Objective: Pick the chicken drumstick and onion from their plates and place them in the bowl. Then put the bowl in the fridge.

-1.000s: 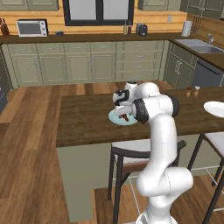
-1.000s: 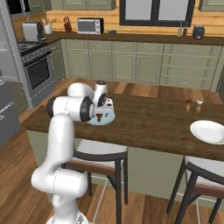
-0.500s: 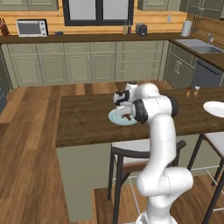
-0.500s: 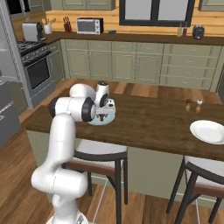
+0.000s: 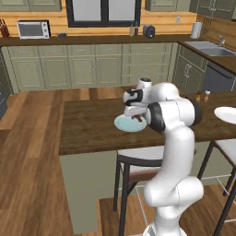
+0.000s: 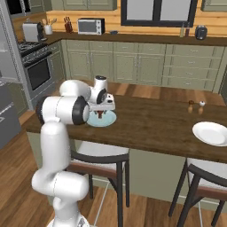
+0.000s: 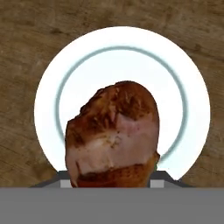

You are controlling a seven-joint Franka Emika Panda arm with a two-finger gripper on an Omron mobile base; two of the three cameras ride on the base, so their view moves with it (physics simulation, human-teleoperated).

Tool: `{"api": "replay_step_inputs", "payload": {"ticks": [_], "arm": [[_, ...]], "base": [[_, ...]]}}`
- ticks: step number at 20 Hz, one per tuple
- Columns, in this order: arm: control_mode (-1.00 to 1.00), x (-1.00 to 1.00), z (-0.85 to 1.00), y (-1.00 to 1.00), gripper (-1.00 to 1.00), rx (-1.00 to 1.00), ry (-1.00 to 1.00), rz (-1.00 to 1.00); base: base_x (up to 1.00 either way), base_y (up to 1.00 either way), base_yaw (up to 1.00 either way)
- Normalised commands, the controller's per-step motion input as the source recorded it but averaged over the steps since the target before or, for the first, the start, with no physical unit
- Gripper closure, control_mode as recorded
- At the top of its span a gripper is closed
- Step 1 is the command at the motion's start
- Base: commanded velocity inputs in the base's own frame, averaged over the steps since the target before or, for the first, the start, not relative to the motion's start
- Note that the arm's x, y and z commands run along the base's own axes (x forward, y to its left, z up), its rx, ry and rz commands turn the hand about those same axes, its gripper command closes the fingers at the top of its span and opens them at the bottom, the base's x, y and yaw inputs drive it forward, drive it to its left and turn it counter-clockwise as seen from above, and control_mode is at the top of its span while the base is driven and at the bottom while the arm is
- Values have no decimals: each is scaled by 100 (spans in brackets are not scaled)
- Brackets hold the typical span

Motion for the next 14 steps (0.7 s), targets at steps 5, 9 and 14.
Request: {"api": "replay_step_inputs", "payload": {"ticks": [5, 9, 14], "arm": [[-100, -100, 71, -1, 100, 0, 2, -5], [-100, -100, 47, 0, 100, 0, 8, -6], [-100, -100, 52, 0, 100, 0, 3, -3]], "base": [[0, 0, 0], [0, 0, 0], [0, 0, 0]]}}
